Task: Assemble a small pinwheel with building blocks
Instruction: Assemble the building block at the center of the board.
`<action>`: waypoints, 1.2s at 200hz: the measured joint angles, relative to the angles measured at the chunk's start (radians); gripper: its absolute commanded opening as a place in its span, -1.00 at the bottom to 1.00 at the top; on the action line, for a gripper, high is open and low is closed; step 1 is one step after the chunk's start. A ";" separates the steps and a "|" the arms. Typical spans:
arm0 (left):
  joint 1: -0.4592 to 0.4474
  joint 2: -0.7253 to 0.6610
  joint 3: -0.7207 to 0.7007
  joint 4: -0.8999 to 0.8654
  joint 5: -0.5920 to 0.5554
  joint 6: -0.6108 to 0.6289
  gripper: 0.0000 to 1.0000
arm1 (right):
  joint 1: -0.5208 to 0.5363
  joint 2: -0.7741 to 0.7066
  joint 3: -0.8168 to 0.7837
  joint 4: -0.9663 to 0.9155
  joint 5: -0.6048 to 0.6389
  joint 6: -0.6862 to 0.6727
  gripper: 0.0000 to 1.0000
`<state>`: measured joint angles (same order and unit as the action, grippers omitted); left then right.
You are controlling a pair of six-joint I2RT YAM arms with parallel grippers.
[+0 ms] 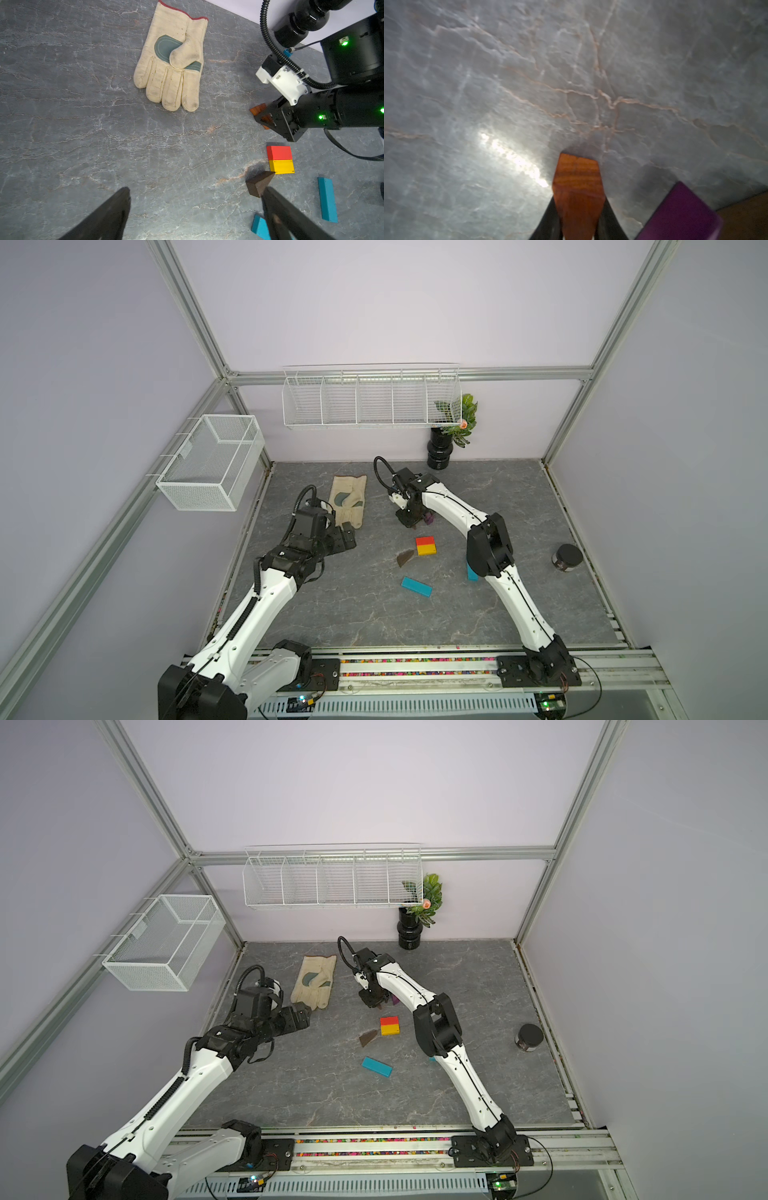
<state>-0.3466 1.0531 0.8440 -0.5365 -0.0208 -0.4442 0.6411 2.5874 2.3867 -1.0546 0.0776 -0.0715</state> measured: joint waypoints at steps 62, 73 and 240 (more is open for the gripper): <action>0.000 -0.023 -0.027 -0.004 0.000 0.000 1.00 | 0.011 0.000 -0.001 -0.002 0.000 0.037 -0.52; 0.000 -0.025 -0.029 -0.004 0.000 0.000 1.00 | 0.011 0.000 -0.004 0.000 0.000 0.046 -0.52; 0.000 -0.040 -0.042 -0.004 0.023 -0.015 1.00 | 0.011 -0.113 -0.225 0.146 -0.004 0.101 -0.51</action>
<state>-0.3466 1.0134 0.8017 -0.5404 0.0021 -0.4591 0.6525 2.4744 2.1612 -0.9089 0.0734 0.0296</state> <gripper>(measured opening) 0.998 0.247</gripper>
